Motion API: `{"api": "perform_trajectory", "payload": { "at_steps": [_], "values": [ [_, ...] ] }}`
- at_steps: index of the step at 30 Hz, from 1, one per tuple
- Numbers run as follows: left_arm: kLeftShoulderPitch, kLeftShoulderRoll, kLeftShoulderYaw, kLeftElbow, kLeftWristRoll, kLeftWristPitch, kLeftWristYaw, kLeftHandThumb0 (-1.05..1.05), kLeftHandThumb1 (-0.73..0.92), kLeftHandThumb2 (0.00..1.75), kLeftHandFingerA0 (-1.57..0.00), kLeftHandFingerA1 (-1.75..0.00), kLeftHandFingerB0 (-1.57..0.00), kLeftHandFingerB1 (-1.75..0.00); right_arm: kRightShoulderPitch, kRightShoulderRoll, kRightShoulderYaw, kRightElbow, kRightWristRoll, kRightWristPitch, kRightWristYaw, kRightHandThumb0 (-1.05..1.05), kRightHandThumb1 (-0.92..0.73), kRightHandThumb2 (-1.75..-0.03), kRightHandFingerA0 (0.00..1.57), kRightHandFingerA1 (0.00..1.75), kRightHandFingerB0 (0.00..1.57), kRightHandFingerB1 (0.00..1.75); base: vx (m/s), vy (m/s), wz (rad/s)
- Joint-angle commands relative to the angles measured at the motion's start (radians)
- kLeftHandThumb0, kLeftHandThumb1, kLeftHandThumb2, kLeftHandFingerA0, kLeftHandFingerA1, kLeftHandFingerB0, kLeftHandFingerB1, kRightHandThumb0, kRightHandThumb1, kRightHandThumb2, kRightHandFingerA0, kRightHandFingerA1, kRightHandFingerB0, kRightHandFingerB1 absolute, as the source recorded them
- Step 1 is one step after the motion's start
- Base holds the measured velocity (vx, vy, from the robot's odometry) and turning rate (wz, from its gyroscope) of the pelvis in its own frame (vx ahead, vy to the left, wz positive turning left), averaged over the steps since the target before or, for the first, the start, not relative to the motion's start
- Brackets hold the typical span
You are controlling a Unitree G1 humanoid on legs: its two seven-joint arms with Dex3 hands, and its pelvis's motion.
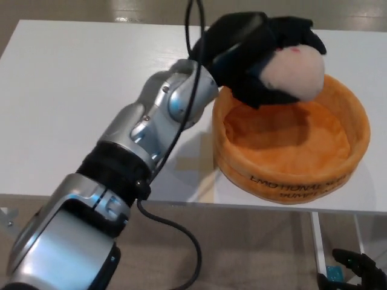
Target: Use the left hand to pick up the pink round toy on the left and place it inside the orange plate on the desk.
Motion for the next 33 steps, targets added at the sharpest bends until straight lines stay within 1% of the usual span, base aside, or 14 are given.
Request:
{"api": "perform_trajectory", "payload": {
  "at_steps": [1,2,3,4,5,11,12,23,24,25,29,30,32,33],
  "values": [
    [0.019,-0.011,-0.014,0.046,-0.032,0.044,-0.16,-0.4,0.52,0.56,-0.32,-0.36,-0.29,-0.3,0.002,-0.003,0.0,0.007,0.002,0.012,-0.003,-0.27,-0.37,-0.85,0.47,0.96,0.44,0.72,0.0,0.0,0.0],
    [0.018,-0.007,-0.021,0.051,-0.029,0.061,-0.191,-0.4,0.52,0.56,-0.32,-0.36,-0.29,-0.3,0.0,-0.003,-0.001,0.008,0.002,0.016,-0.004,-0.27,-0.37,-0.85,0.47,0.96,0.44,0.72,0.0,0.0,0.0],
    [0.008,0.002,-0.038,0.067,-0.015,0.094,-0.241,-0.68,0.43,0.78,0.0,-0.05,-0.06,-0.2,0.001,-0.004,0.002,0.007,-0.001,0.012,-0.004,-0.31,-0.33,-0.94,0.54,0.84,0.45,0.71,0.0,0.0,0.0],
    [0.004,0.006,-0.045,0.073,-0.009,0.107,-0.262,-0.68,0.43,0.78,0.0,-0.05,-0.06,-0.2,0.001,-0.004,0.003,0.007,-0.002,0.011,-0.004,-0.31,-0.33,-0.94,0.54,0.84,0.45,0.71,0.0,0.0,0.0],
    [0.003,0.008,-0.046,0.075,-0.008,0.105,-0.266,-0.75,0.46,0.81,0.0,0.0,-0.04,-0.12,0.0,-0.004,0.003,0.007,-0.002,0.011,-0.004,-0.29,-0.36,-0.87,0.5,0.99,0.47,0.74,0.0,0.0,0.0],
    [0.003,0.021,-0.077,0.065,0.026,0.115,-0.272,-0.79,0.45,0.85,0.0,0.0,-0.01,-0.1,-0.006,0.003,0.004,0.006,0.0,0.012,-0.007,-0.27,-0.38,-0.84,0.56,0.98,0.53,0.77,0.0,0.0,0.0],
    [0.002,0.018,-0.077,0.067,0.021,0.122,-0.279,-0.79,0.44,0.86,0.0,0.0,0.0,-0.09,-0.006,0.004,0.004,0.006,0.0,0.012,-0.005,-0.3,-0.36,-0.92,0.61,0.9,0.54,0.76,0.0,0.0,0.0],
    [-0.029,0.032,-0.068,-0.021,0.015,0.127,-0.289,-0.87,0.46,0.92,0.0,0.0,0.0,-0.02,0.014,0.005,0.005,0.005,0.004,0.006,0.006,-0.32,-0.36,-0.95,0.56,0.85,0.52,0.74,0.0,0.0,0.0],
    [-0.028,0.036,-0.063,-0.034,0.01,0.126,-0.295,-0.86,0.45,0.91,0.0,0.0,0.0,-0.03,0.015,0.005,0.006,0.005,0.003,0.005,0.006,-0.32,-0.36,-0.95,0.56,0.85,0.52,0.75,0.0,0.0,0.0],
    [-0.025,0.058,-0.046,-0.089,-0.002,0.131,-0.313,-1.0,0.53,0.67,0.0,0.0,0.0,-0.15,0.015,0.005,0.007,0.005,0.002,0.006,0.006,-0.33,-0.36,-0.95,0.56,0.84,0.52,0.74,0.0,0.0,0.0],
    [0.001,0.098,-0.014,-0.209,-0.027,0.148,-0.35,-0.99,0.52,0.67,0.0,0.0,0.0,-0.19,0.025,0.004,0.008,0.006,0.002,0.006,0.009,-0.33,-0.37,-0.94,0.57,0.84,0.52,0.74,0.0,0.0,0.0],
    [0.033,0.133,0.041,-0.319,-0.079,0.139,-0.364,-0.75,0.42,0.84,0.0,0.0,-0.01,-0.12,0.029,0.004,0.002,0.005,0.008,0.005,0.009,-0.33,-0.35,-0.94,0.57,0.87,0.54,0.77,0.0,0.0,0.0],
    [0.076,0.167,0.102,-0.424,-0.146,0.108,-0.375,-0.79,0.46,0.86,0.0,0.0,-0.03,-0.09,0.032,0.002,0.003,0.005,0.006,0.003,0.001,-0.33,-0.33,-0.94,0.59,0.88,0.55,0.77,0.0,0.0,0.0],
    [0.096,0.182,0.123,-0.469,-0.168,0.104,-0.386,-0.74,0.41,0.84,0.0,-0.1,0.0,-0.14,0.033,0.001,0.005,0.005,0.003,0.003,-0.001,-0.33,-0.34,-0.94,0.59,0.87,0.55,0.77,0.0,0.0,0.0]
  ]
}}
